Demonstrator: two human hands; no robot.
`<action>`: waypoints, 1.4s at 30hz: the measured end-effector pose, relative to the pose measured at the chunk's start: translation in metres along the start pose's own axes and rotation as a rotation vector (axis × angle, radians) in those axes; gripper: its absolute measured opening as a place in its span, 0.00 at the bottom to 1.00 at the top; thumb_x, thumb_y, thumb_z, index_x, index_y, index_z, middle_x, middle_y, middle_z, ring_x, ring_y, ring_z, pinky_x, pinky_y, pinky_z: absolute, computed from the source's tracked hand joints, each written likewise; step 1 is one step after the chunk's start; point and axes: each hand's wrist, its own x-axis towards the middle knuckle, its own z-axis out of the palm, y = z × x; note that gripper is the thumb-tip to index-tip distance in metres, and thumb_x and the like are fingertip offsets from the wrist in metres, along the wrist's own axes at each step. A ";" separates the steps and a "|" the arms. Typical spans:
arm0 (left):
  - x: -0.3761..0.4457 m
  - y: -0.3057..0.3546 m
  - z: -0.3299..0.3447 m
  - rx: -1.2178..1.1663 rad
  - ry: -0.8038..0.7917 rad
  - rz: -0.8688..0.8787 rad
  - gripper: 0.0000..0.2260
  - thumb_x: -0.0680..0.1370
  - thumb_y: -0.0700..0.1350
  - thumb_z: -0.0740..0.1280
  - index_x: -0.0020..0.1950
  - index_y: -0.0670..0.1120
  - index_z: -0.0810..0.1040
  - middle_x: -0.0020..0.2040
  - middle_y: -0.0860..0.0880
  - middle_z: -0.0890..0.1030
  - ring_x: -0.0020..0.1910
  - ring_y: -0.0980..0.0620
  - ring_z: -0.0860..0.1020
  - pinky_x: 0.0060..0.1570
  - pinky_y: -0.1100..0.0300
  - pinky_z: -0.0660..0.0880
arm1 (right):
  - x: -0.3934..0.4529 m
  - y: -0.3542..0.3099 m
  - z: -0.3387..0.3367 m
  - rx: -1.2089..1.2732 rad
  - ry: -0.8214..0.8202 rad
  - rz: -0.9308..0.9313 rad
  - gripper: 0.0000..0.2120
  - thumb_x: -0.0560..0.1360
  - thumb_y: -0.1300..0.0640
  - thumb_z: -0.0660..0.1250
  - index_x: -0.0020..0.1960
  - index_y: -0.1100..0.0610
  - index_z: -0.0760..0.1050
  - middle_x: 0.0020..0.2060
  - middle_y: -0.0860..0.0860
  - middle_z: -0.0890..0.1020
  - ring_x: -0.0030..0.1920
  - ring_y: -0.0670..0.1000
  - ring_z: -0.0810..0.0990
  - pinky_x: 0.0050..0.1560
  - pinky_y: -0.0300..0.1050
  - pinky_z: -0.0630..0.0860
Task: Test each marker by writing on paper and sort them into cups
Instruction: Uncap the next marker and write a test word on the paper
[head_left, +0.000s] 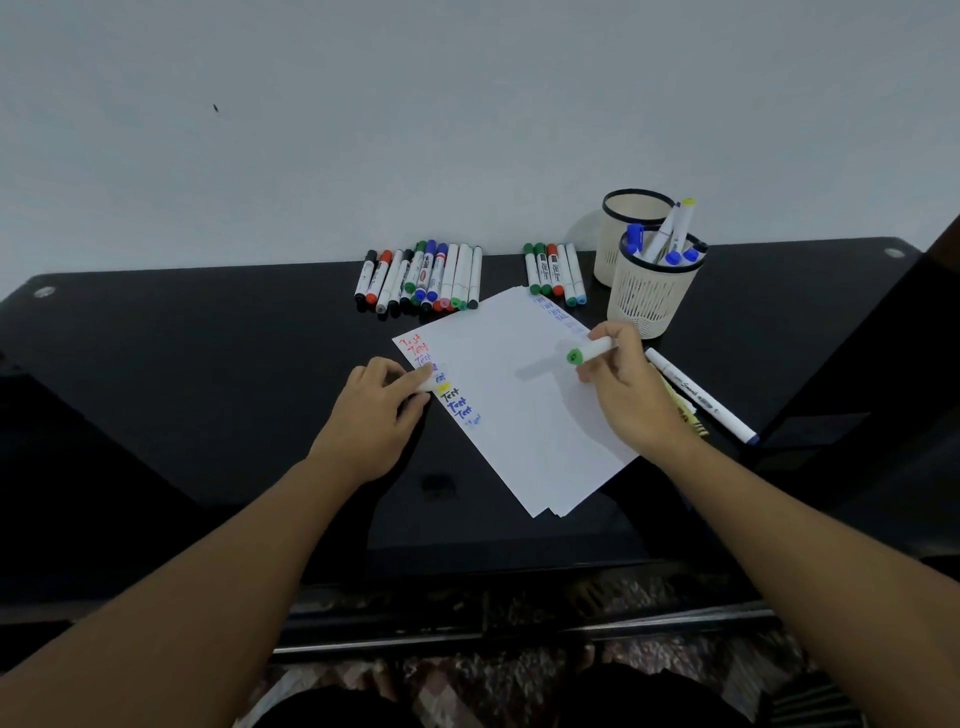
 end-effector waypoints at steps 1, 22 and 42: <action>0.000 0.001 0.000 -0.004 -0.002 -0.007 0.20 0.84 0.51 0.62 0.77 0.54 0.71 0.58 0.51 0.72 0.56 0.51 0.68 0.58 0.51 0.74 | -0.001 -0.001 0.002 -0.006 0.012 -0.014 0.06 0.86 0.52 0.58 0.63 0.45 0.68 0.47 0.54 0.82 0.45 0.43 0.79 0.46 0.43 0.72; -0.003 0.003 -0.002 0.163 -0.106 0.034 0.28 0.78 0.72 0.53 0.76 0.66 0.67 0.70 0.53 0.72 0.68 0.47 0.66 0.62 0.47 0.69 | -0.038 -0.028 0.058 0.212 -0.164 -0.024 0.05 0.82 0.49 0.68 0.53 0.49 0.80 0.45 0.46 0.85 0.50 0.46 0.84 0.61 0.56 0.79; -0.007 0.013 -0.001 0.133 -0.178 -0.045 0.19 0.82 0.68 0.53 0.73 0.73 0.65 0.75 0.56 0.64 0.73 0.48 0.59 0.72 0.45 0.58 | -0.041 -0.019 0.060 0.062 -0.231 -0.019 0.03 0.82 0.48 0.68 0.52 0.46 0.76 0.43 0.48 0.83 0.46 0.46 0.81 0.52 0.45 0.77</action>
